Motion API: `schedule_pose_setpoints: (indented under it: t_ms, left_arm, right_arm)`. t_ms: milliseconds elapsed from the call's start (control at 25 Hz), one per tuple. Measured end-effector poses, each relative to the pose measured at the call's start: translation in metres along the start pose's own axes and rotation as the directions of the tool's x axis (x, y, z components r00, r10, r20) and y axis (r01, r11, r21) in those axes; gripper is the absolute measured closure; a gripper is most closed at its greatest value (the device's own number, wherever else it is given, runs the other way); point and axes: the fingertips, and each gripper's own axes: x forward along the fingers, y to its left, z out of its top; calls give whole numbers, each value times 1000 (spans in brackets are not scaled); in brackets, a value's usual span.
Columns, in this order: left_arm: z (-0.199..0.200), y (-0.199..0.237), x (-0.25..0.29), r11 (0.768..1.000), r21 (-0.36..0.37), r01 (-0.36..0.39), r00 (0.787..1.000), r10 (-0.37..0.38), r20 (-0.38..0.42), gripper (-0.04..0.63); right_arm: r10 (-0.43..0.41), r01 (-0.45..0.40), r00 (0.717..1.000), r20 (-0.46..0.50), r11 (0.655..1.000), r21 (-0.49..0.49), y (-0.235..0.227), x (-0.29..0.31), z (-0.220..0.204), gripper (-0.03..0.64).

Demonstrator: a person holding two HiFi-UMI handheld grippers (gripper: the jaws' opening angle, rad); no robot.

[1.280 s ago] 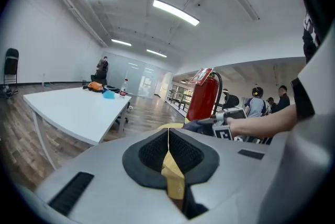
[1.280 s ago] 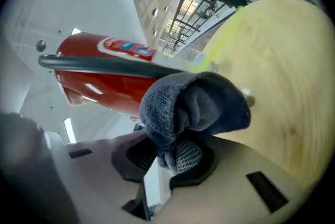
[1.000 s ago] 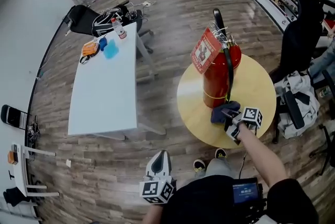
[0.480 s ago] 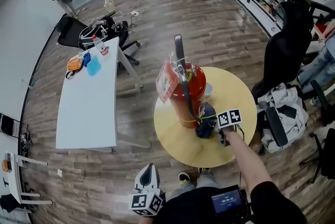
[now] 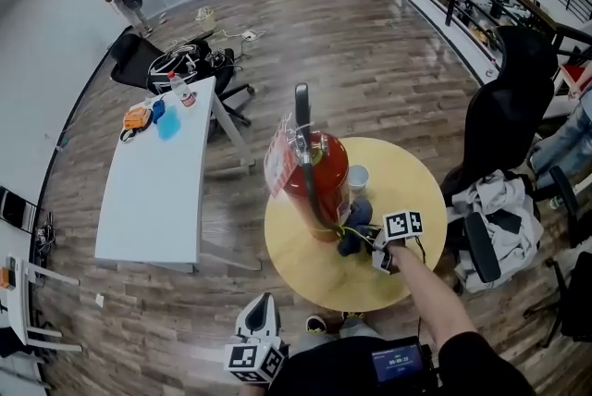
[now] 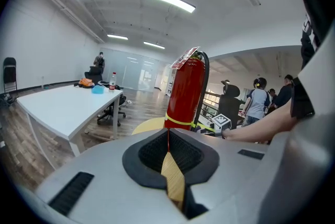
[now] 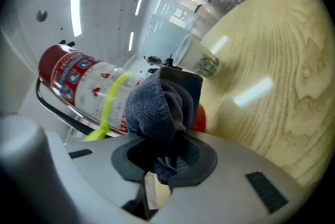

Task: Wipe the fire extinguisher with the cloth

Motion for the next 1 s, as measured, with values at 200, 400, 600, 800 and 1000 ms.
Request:
schedule_pose_setpoints:
  t_ms: [200,400,600,800,1000]
  left_arm:
    - [1,-13,10,999,33,32,999,-32,2,572]
    - [5,-18,12,998,50,42,999,-43,18,572]
    - [6,-21,12,999,26,34,999,-35,38,571]
    - [5,-28,14,999,27,38,997,-39,59,572]
    - [11,-26,15,999,37,29,997,-31,74,572]
  right_arm:
    - [113,-125,991,-69,969,-214,76,-23,28,546]
    - [63,-161,970,-235,890,-425,134,-34,35,546]
    - [142,-234,957,-252,892,-386,224,-56,42,546]
    - [206,-278,957,-205,855,-437,297,-82,66,546]
    - [261,-284,959,-113,867,-408,316,-93,98,546]
